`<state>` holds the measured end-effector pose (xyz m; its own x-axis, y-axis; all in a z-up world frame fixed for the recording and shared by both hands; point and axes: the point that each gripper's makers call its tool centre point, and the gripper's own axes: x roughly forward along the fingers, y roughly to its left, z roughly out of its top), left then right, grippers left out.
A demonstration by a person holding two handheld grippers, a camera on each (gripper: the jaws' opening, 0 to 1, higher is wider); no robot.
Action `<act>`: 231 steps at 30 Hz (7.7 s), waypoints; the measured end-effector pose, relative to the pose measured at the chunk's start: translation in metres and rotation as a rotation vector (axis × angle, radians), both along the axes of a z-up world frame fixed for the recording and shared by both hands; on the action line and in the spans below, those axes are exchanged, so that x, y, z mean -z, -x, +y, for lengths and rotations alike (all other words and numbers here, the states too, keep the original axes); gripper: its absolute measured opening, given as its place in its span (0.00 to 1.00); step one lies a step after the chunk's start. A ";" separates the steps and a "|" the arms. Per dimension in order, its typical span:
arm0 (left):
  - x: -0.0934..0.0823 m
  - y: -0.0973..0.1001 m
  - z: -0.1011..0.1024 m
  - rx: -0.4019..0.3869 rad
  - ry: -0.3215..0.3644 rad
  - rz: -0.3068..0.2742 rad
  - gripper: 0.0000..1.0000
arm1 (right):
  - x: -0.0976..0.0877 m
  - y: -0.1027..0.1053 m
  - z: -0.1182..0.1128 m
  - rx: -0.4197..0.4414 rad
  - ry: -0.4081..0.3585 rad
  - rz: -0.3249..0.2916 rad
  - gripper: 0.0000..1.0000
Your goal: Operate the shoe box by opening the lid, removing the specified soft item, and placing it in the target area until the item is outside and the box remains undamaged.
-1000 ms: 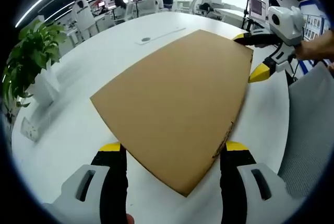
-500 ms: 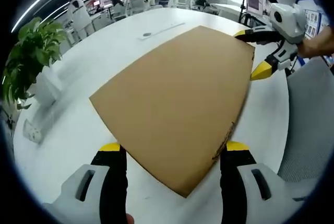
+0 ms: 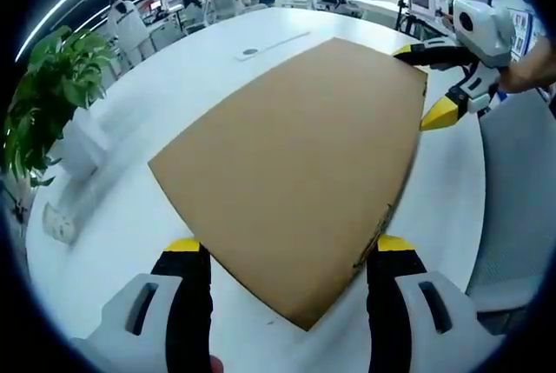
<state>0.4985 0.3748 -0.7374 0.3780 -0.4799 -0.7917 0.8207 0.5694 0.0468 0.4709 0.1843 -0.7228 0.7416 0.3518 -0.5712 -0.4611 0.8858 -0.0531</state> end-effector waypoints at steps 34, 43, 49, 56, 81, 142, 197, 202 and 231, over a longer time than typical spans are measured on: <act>-0.001 0.011 0.009 -0.156 0.111 -0.133 0.65 | -0.002 0.004 -0.010 -0.131 0.007 -0.125 0.68; -0.007 0.013 0.008 -0.178 0.136 -0.155 0.61 | -0.007 0.005 -0.010 -0.116 -0.034 -0.129 0.64; -0.007 0.013 0.008 -0.179 0.124 -0.144 0.61 | -0.007 0.005 -0.010 -0.112 -0.030 -0.117 0.63; -0.010 0.013 0.009 -0.183 0.125 -0.129 0.60 | -0.010 0.006 -0.009 -0.103 -0.038 -0.105 0.63; -0.036 0.011 0.012 -0.188 0.126 -0.092 0.60 | -0.043 0.005 -0.007 -0.083 -0.147 -0.072 0.64; -0.116 -0.051 0.022 -0.263 0.185 -0.335 0.29 | -0.101 -0.058 -0.041 -0.099 0.009 -0.275 0.22; -0.109 -0.092 0.028 -0.361 0.216 -0.382 0.11 | -0.114 -0.107 -0.063 -0.005 0.054 -0.286 0.00; -0.096 -0.091 0.031 -0.374 0.217 -0.366 0.11 | -0.114 -0.110 -0.064 -0.003 0.054 -0.283 0.00; -0.054 -0.101 0.043 -0.448 0.206 -0.314 0.02 | -0.115 -0.124 -0.065 -0.007 0.057 -0.281 0.00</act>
<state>0.5998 0.4174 -0.6838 0.7810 -0.3518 -0.5160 0.4629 0.8807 0.1002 0.5946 0.1198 -0.6080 0.8713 0.3304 -0.3627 -0.4271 0.8746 -0.2294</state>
